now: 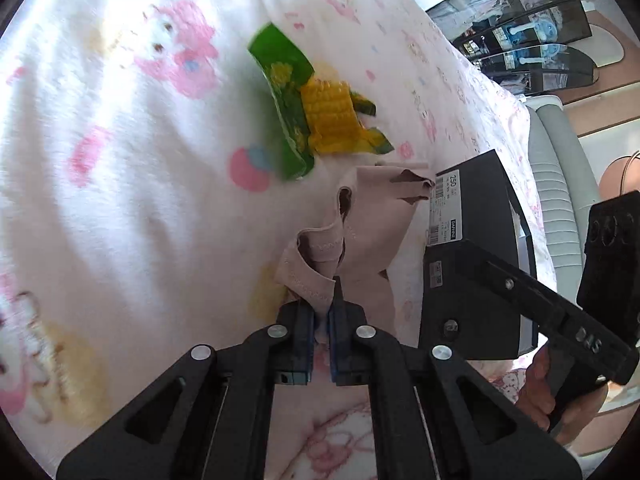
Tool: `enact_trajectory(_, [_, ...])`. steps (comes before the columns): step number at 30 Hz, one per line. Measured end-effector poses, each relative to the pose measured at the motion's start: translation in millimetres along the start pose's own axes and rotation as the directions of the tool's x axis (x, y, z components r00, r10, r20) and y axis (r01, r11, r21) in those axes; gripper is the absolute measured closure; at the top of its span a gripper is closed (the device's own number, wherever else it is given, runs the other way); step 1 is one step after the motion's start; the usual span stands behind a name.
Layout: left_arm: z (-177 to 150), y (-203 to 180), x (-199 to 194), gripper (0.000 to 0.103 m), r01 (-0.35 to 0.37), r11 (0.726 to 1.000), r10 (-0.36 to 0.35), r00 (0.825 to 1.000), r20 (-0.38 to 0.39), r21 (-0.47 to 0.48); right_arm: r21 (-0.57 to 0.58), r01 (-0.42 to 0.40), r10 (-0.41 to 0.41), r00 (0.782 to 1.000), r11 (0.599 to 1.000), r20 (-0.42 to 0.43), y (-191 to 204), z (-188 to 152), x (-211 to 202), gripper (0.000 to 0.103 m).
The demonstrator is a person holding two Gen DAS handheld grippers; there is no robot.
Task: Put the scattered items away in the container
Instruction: 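Carry the beige pouch with the right gripper toward the box edge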
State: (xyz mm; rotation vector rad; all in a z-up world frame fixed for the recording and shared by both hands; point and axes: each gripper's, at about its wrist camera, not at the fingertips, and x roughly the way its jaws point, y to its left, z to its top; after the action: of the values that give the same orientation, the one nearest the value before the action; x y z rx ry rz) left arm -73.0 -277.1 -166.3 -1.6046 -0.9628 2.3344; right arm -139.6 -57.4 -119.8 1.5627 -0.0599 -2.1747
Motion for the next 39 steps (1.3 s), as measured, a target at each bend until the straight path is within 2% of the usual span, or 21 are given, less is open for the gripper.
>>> enact_trajectory(3, [-6,8,-38,0.099,-0.084,0.996,0.083,0.994,0.073,0.009,-0.013,0.008,-0.008,0.999,1.000,-0.033,3,3,11,0.061])
enact_trajectory(5, [-7,19,-53,0.098,-0.096,0.995,0.097,0.990,0.099,-0.015,-0.022,0.005,-0.007,0.997,1.000,-0.075,7,5,23,0.061])
enact_trajectory(7, [-8,34,-48,0.086,-0.085,0.995,0.089,0.994,0.060,-0.059,-0.033,-0.024,0.020,0.995,0.999,-0.095,14,9,32,0.061])
enact_trajectory(8, [-8,42,-42,0.068,-0.082,0.993,0.085,0.996,0.032,-0.091,-0.035,-0.039,0.035,0.994,0.999,-0.099,18,12,36,0.061])
enact_trajectory(9, [-10,49,-35,0.057,-0.076,0.990,0.078,0.997,0.017,-0.119,-0.037,-0.049,0.045,0.993,0.998,-0.108,21,15,42,0.060])
enact_trajectory(10, [-12,53,-28,0.056,-0.070,0.988,0.071,0.997,0.005,-0.141,-0.042,-0.055,0.050,0.991,0.998,-0.124,25,18,50,0.055])
enact_trajectory(11, [-14,57,-22,0.056,-0.064,0.985,0.064,0.998,-0.002,-0.158,-0.057,-0.059,0.051,0.988,0.997,-0.144,29,21,60,0.048])
enact_trajectory(14, [-18,61,-11,0.056,-0.044,0.983,0.048,0.999,0.019,-0.180,-0.120,-0.053,0.027,0.977,0.991,-0.211,40,25,99,0.046])
enact_trajectory(15, [-18,62,-9,0.065,-0.040,0.982,0.045,0.999,0.023,-0.185,-0.114,-0.055,0.027,0.972,0.992,-0.233,40,24,111,0.046])
enact_trajectory(16, [-19,61,-8,0.079,-0.042,0.980,0.047,0.999,0.023,-0.193,-0.104,-0.066,0.038,0.969,0.992,-0.245,39,22,118,0.056])
enact_trajectory(17, [-19,59,-9,0.092,-0.049,0.979,0.054,0.998,0.024,-0.196,-0.102,-0.079,0.053,0.969,0.992,-0.243,40,21,118,0.080])
enact_trajectory(18, [-19,56,-14,0.095,-0.046,0.981,0.054,0.998,0.037,-0.189,-0.103,-0.097,0.072,0.971,0.990,-0.226,41,19,110,0.089])
enact_trajectory(20, [-18,42,-27,0.098,-0.028,0.988,0.040,0.997,0.072,-0.153,-0.108,-0.148,0.130,0.978,0.983,-0.163,42,15,82,0.096])
enact_trajectory(24, [-17,-3,-61,0.098,0.017,0.999,-0.011,0.990,0.142,-0.041,-0.104,-0.208,0.208,0.978,0.973,-0.010,39,-1,5,0.097])
enact_trajectory(28, [-15,-62,-75,0.098,0.060,0.994,-0.074,0.983,0.167,0.086,-0.095,-0.212,0.223,0.967,0.973,0.123,27,-18,-61,0.097])
enact_trajectory(30, [-19,-90,-77,0.098,0.077,0.987,-0.101,0.981,0.168,0.141,-0.071,-0.218,0.227,0.959,0.973,0.170,16,-19,-87,0.097])
enact_trajectory(33, [-25,-128,-74,0.098,0.109,0.973,-0.142,0.978,0.155,0.202,-0.049,-0.185,0.191,0.954,0.982,0.229,-7,-28,-119,0.097])
enact_trajectory(39, [-43,-205,-43,0.098,0.171,0.937,-0.202,0.977,0.072,0.305,0.010,-0.172,0.160,0.938,0.985,0.306,-60,-59,-166,0.097])
